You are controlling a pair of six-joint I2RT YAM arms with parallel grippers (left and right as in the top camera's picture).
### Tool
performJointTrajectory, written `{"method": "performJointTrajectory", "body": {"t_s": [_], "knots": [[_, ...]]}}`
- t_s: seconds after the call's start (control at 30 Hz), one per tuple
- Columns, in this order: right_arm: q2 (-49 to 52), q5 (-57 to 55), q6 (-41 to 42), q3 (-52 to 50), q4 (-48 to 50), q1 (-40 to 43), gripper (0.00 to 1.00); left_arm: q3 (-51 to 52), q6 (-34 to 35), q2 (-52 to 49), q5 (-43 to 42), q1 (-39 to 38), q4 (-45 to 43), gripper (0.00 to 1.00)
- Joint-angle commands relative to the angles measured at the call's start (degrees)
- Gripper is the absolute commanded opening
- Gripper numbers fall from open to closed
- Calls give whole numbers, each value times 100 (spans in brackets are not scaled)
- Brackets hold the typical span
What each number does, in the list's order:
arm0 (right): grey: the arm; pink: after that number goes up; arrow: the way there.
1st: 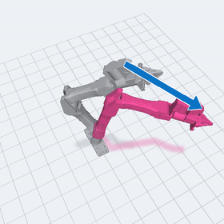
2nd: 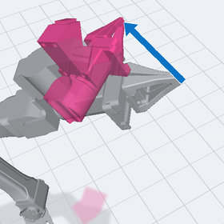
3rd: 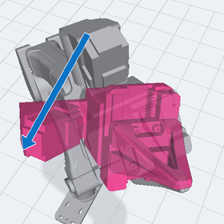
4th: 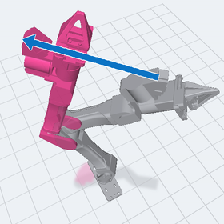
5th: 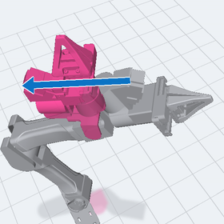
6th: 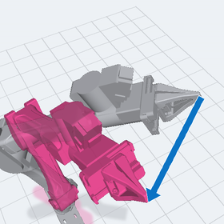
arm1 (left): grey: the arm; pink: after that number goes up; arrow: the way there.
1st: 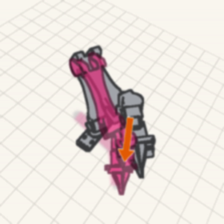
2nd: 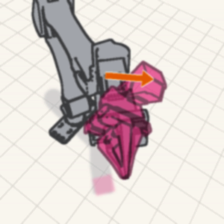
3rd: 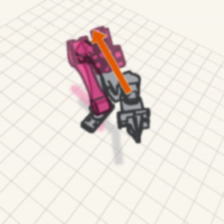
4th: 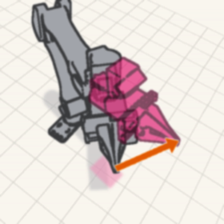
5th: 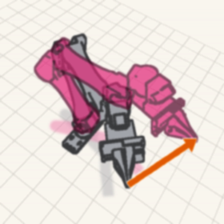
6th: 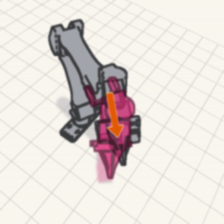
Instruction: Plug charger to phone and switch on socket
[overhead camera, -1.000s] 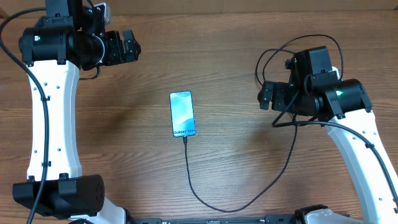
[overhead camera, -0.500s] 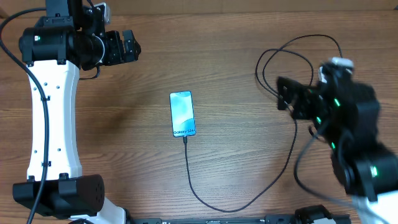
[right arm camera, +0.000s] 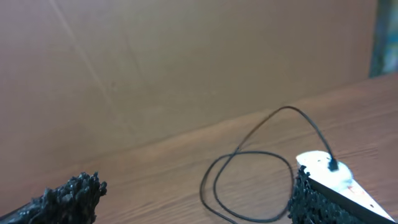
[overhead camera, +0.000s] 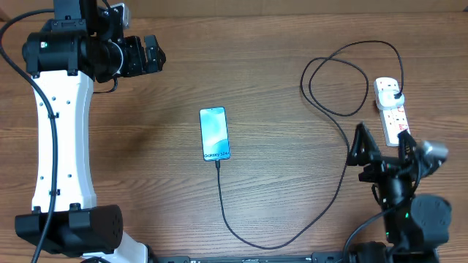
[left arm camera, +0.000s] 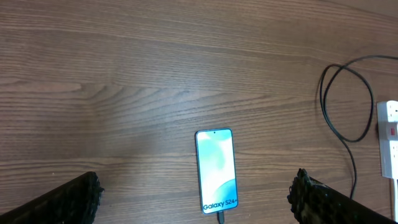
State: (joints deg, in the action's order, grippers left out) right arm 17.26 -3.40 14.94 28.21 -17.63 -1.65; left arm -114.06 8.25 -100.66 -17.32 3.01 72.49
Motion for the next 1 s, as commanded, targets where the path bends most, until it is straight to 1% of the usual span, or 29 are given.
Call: {"method": "performJointTrajectory", "body": {"t_s": [0.0, 0.27, 0.5, 0.87, 0.97], "knots": [[-621, -42, -37, -654, 273, 109, 100, -50, 11, -31, 42, -31, -11, 100], [-1390, 70, -46, -1759, 1036, 107, 100, -50, 11, -31, 39, -31, -11, 100], [-1714, 225, -17, -2422, 1602, 107, 100, -50, 11, -31, 39, -31, -11, 100], [-1711, 350, 0, -2787, 1665, 103, 100, -50, 11, -31, 39, -31, -11, 100], [-1711, 356, 20, -2778, 1261, 96, 100, -50, 11, -31, 42, -31, -11, 100]]}}
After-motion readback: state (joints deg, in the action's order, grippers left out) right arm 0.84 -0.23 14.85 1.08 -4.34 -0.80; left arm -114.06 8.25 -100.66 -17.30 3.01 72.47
